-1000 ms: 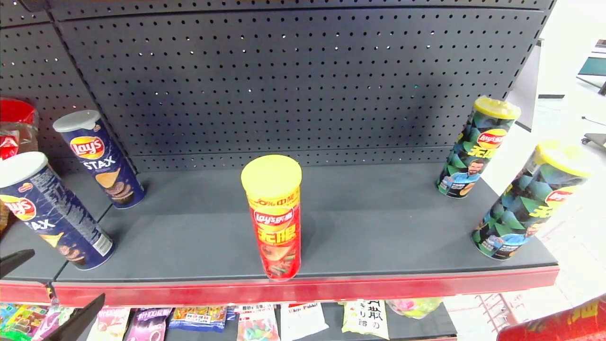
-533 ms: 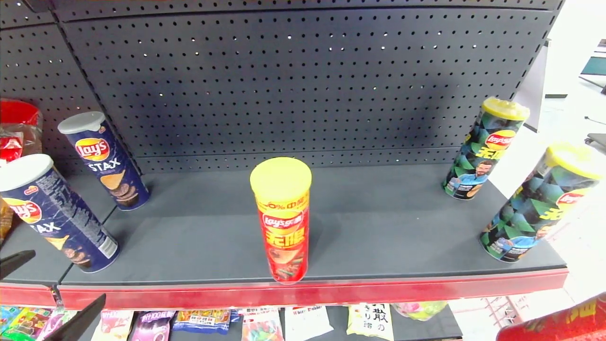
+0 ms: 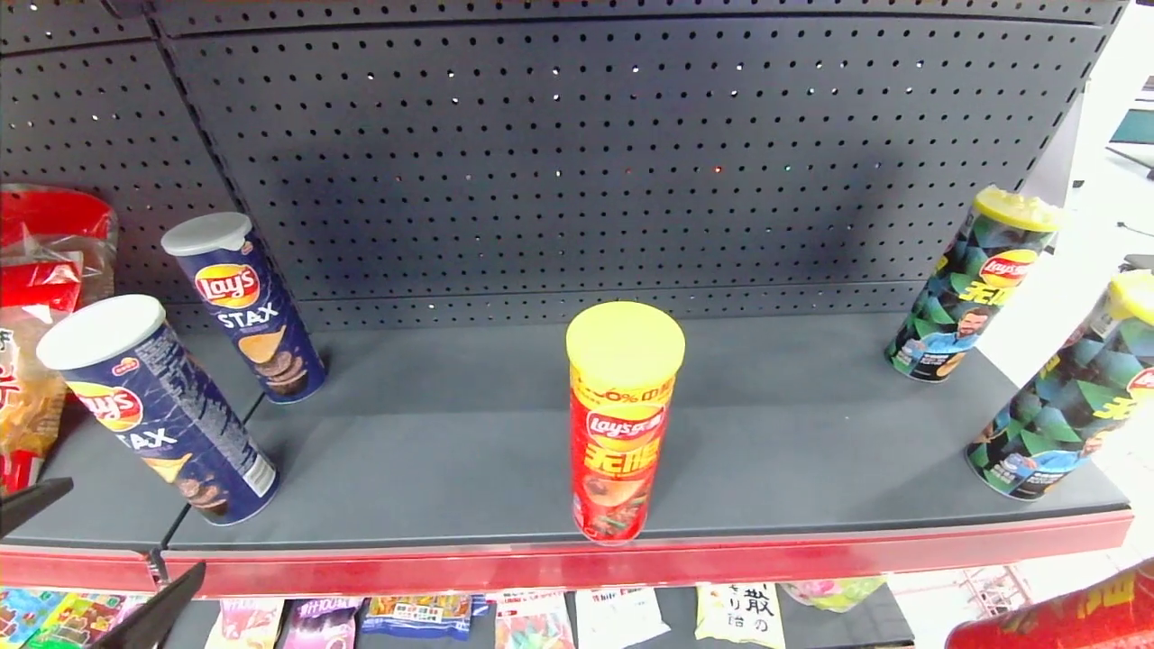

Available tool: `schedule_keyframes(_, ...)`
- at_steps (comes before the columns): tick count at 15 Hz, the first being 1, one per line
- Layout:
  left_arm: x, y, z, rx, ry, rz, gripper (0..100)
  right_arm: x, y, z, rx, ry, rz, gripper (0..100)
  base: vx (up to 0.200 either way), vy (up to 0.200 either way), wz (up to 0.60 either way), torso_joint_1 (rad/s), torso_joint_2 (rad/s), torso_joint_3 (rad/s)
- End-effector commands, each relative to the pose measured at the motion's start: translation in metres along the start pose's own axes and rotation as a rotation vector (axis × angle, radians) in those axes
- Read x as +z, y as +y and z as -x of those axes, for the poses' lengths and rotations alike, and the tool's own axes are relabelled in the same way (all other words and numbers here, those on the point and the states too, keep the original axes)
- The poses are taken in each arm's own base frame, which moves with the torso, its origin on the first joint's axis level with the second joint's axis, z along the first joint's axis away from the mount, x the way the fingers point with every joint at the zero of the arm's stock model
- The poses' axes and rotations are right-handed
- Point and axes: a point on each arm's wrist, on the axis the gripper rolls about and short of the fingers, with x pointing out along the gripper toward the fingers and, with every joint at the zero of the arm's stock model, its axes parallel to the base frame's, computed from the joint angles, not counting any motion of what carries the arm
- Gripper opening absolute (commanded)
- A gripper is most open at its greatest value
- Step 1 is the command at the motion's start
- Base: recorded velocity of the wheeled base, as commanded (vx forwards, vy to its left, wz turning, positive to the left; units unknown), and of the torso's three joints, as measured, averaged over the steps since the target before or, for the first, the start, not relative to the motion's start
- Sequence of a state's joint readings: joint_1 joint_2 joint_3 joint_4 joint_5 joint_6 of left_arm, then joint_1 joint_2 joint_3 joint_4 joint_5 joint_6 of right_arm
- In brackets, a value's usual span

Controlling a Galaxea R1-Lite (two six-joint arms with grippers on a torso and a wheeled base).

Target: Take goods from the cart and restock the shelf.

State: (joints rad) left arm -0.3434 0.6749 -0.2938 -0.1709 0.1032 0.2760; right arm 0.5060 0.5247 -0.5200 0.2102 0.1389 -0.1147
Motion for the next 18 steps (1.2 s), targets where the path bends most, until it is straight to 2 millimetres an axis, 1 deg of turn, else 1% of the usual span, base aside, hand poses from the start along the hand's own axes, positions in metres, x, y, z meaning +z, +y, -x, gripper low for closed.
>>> schedule_keyframes(1, -0.001, 0.0, 0.0, 0.0, 0.005, -0.002, 100, 0.0, 0.0, 0.0, 0.001, 0.001, 0.0, 0, 0.0, 0.0, 0.0, 0.0, 0.0, 0.0)
schedule_keyframes(3, -0.003, -0.001, -0.001, -0.001, 0.012, -0.001, 100, 0.0, 0.0, -0.001, 0.003, 0.004, 0.001, 0, 0.0, 0.0, 0.0, 0.0, 0.0, 0.0)
schedule_keyframes(6, -0.003, -0.001, 0.0, 0.0, 0.009, -0.003, 100, 0.001, 0.0, -0.004, 0.009, 0.016, 0.0, 0, 0.2, 0.0, 0.0, -0.002, 0.0, -0.001)
schedule_keyframes(9, -0.004, -0.001, 0.0, 0.0, 0.009, -0.001, 100, 0.002, -0.001, -0.008, 0.021, 0.031, 0.0, 0, 0.0, 0.0, 0.0, 0.0, 0.0, 0.0)
schedule_keyframes(12, -0.009, -0.003, 0.003, -0.011, 0.008, -0.003, 100, 0.015, -0.003, -0.021, 0.054, 0.052, 0.016, 0, 0.0, 0.0, 0.0, 0.0, 0.0, 0.0)
schedule_keyframes(13, -0.013, -0.003, 0.006, -0.013, -0.001, -0.002, 100, 0.026, -0.004, -0.029, 0.08, 0.061, 0.021, 0, 0.0, 0.0, 0.0, 0.0, 0.0, 0.0)
schedule_keyframes(14, -0.014, -0.004, 0.006, -0.013, -0.002, -0.004, 100, 0.03, -0.004, -0.032, 0.089, 0.066, 0.022, 0, 0.0, 0.0, 0.0, 0.0, 0.0, 0.0)
schedule_keyframes(15, -0.016, -0.004, 0.007, -0.017, -0.003, -0.002, 100, 0.041, -0.004, -0.043, 0.117, 0.079, 0.028, 0, 0.0, 0.0, 0.0, 0.0, 0.0, 0.0)
schedule_keyframes(16, -0.017, -0.004, 0.007, -0.021, -0.001, -0.004, 100, 0.053, -0.005, -0.062, 0.139, 0.08, 0.035, 0, 0.0, 0.0, 0.0, 0.0, 0.0, 0.0)
schedule_keyframes(17, -0.016, -0.004, 0.007, -0.023, 0.0, -0.003, 100, 0.058, -0.005, -0.074, 0.139, 0.07, 0.044, 0, 0.0, 0.0, 0.0, 0.0, 0.0, 0.0)
schedule_keyframes(18, -0.014, -0.004, 0.006, -0.029, -0.007, 0.001, 100, 0.068, -0.006, -0.096, 0.135, 0.045, 0.065, 0, 0.0, 0.0, 0.0, 0.0, 0.0, 0.0)
